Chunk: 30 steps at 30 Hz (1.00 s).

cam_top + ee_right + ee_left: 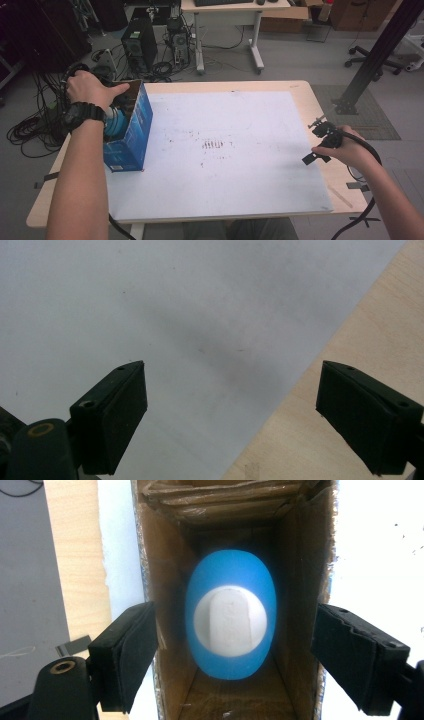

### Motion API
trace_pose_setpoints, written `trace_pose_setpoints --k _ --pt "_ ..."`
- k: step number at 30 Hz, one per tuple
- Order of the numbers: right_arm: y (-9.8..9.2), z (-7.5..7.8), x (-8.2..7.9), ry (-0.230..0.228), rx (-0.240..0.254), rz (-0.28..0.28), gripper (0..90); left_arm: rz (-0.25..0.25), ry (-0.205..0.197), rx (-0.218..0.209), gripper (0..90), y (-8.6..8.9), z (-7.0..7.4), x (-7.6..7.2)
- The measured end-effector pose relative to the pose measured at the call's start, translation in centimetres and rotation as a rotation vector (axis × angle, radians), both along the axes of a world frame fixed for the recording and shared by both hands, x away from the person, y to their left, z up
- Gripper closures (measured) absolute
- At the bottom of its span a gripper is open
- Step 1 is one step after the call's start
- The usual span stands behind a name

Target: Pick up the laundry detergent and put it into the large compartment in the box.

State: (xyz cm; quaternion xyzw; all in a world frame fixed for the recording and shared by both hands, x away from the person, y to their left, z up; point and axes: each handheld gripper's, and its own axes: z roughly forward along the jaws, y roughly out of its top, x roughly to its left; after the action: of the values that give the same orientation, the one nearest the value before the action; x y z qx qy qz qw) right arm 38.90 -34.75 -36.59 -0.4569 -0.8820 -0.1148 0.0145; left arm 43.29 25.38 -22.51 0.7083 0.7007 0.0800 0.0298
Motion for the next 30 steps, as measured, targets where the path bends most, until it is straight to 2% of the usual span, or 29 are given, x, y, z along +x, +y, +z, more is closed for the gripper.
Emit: trace_pose_setpoints --k 13,30 --pt "0.0 0.1 0.0 -0.005 0.000 0.001 13.1 -0.034 -0.028 0.017 18.3 -1.1 1.6 -0.1" --pt "-0.3 0.3 -0.1 -0.007 0.005 -0.001 13.0 -0.111 -0.051 0.029 18.1 -3.9 2.9 -0.1"
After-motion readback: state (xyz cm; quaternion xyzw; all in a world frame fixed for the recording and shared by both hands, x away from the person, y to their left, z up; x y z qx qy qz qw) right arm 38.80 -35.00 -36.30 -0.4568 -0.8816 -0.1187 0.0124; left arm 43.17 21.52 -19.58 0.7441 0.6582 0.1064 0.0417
